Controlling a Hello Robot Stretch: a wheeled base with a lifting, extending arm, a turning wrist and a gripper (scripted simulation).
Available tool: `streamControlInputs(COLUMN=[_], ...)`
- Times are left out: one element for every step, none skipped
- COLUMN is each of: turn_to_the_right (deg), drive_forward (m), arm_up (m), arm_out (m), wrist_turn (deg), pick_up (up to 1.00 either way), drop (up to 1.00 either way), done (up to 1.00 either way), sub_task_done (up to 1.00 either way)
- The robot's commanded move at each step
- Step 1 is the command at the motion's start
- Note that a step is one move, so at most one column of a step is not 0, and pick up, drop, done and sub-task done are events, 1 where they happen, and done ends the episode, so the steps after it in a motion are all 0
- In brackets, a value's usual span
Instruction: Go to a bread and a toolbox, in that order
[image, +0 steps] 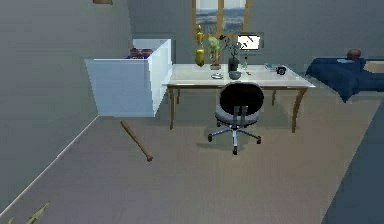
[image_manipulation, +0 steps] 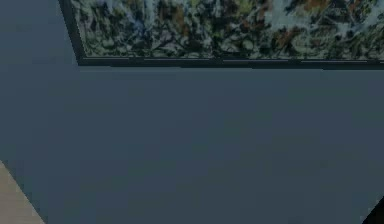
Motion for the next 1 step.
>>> streamControlInputs(turn_to_the_right=[3.0], drive_forward=[0.0], arm_up=[0.0], arm_out=[0.0], wrist_turn=[0.0], pick_up=[0.0], drop=[0.0], done=[0.0], sub_task_done=[0.0])
